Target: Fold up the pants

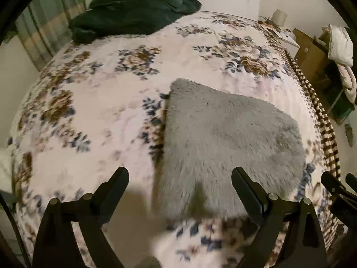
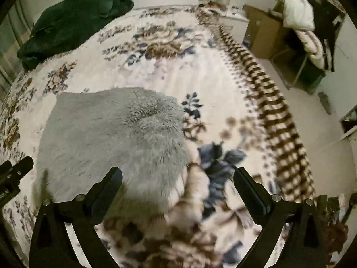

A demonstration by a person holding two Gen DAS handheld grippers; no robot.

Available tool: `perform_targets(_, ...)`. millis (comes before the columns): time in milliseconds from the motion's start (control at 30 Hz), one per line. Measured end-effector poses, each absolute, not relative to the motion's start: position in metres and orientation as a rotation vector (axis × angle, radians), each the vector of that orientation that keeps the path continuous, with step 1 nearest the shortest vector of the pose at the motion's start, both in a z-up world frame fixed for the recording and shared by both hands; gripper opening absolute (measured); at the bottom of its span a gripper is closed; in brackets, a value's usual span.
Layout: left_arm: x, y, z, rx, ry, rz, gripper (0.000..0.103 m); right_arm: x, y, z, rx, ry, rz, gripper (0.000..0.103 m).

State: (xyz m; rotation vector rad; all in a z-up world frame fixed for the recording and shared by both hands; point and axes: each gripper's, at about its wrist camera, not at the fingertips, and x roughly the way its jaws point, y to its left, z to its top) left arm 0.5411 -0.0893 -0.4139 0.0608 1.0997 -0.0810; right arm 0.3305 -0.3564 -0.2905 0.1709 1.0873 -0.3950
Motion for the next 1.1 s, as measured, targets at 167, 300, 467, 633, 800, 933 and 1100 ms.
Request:
perform_targets(167,0.487,-0.084,-0.34,0.067,1.055,-0.043,0.094,0.265,-0.345,-0.21,0.159,1.042,-0.41,0.102)
perform_targets(300,0.437,-0.086,-0.272,0.072,0.998,-0.031,0.094,0.214,-0.335,-0.142,0.144,0.991,-0.38,0.102)
perform_targets(467,0.365,-0.092,-0.185,0.056,0.963,-0.032,0.094,0.141,-0.323,-0.051,0.119,0.943,-0.339,0.102)
perform_targets(633,0.303,-0.092,-0.113,0.064,0.932,-0.031,0.094,0.064,-0.312,0.039,0.094,0.883,-0.328,0.102)
perform_targets(800,0.254,-0.09,-0.06,0.068,0.881,-0.064,0.094,-0.002,-0.295,0.105,0.092,0.844,-0.306,0.102)
perform_targets(933,0.229,-0.085,-0.037,0.073,0.885,-0.075,0.094,-0.043,-0.282,0.147,0.101,0.815,-0.302,0.102)
perform_targets(1100,0.203,-0.083,-0.021,0.094,0.861,-0.088,0.094,-0.083,-0.271,0.187,0.106,0.776,-0.309,0.102)
